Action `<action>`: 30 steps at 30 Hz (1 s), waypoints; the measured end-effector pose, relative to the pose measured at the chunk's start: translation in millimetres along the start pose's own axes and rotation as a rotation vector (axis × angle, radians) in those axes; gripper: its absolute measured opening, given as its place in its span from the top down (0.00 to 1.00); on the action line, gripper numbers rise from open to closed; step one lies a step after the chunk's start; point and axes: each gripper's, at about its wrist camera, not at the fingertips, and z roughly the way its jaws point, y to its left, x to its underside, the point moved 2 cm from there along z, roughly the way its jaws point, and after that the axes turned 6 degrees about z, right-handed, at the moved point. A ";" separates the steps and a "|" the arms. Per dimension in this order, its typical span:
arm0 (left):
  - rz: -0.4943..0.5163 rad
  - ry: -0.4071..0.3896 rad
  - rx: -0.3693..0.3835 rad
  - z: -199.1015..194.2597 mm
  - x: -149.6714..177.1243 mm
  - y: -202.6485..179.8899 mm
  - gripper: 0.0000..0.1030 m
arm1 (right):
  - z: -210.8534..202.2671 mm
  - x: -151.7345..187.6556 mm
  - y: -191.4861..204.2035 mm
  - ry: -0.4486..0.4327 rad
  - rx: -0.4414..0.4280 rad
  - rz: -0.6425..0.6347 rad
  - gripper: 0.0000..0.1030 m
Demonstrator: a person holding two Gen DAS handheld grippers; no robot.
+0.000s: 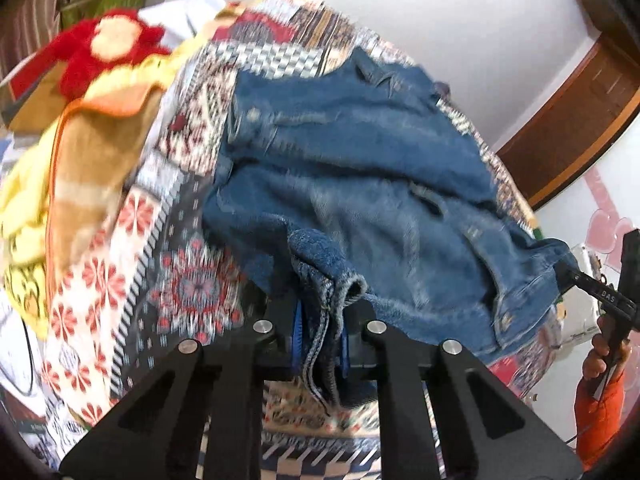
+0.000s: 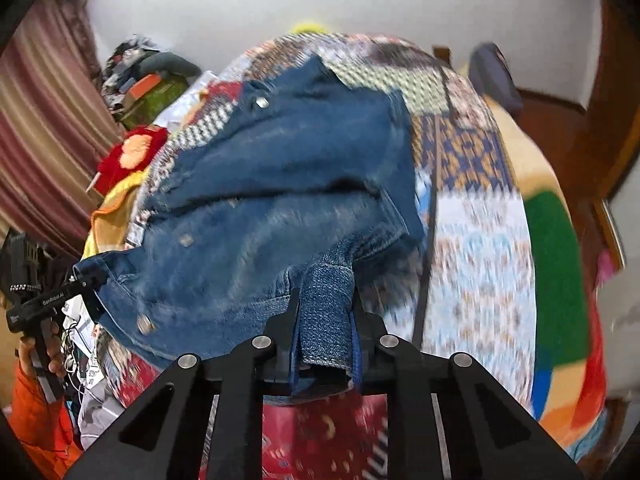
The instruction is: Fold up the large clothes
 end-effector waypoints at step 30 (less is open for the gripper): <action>0.041 -0.094 -0.130 152.2 -263.8 48.6 0.89 | 177.0 -284.3 18.4 -0.119 0.157 -0.049 0.88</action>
